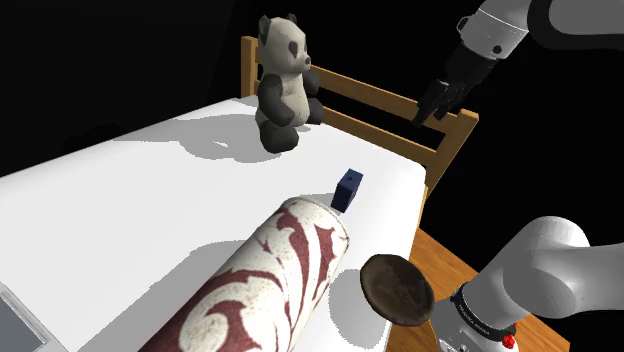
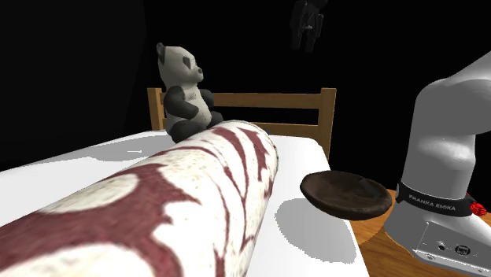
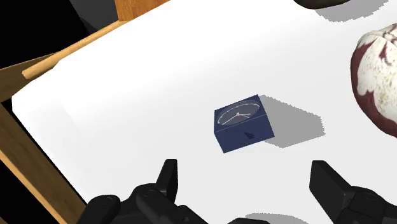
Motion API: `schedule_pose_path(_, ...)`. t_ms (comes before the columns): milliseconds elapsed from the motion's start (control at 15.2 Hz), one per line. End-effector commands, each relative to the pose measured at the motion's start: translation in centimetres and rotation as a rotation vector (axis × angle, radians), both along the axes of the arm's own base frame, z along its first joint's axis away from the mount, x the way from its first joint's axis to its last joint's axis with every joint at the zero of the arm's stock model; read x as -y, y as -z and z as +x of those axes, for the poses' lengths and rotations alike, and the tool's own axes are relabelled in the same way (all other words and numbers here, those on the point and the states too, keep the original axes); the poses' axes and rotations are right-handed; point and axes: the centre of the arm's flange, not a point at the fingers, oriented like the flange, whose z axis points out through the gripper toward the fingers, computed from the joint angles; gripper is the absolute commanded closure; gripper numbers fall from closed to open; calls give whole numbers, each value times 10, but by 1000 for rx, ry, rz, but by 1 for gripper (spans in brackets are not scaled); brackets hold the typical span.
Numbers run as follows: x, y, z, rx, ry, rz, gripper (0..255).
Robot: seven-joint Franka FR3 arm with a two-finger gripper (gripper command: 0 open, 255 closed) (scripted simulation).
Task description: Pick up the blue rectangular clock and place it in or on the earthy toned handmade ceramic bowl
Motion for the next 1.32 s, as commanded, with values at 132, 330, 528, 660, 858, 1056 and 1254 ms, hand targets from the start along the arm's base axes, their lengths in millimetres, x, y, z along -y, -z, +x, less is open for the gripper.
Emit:
schedule_pose_path(132, -8, 23, 13, -13, 96, 13, 0)
schedule_pose_path(330, -17, 57, 34, -32, 240, 32, 0)
schedule_pose_path(528, -24, 92, 55, -50, 384, 51, 0)
schedule_pose_path(660, -28, 115, 69, -63, 480, 63, 0)
schedule_pose_path(858, -31, 150, 90, -82, 624, 82, 0)
schedule_pose_path(1056, -32, 185, 111, -101, 767, 101, 0)
schedule_pose_path(1254, -31, 221, 131, -120, 911, 120, 0)
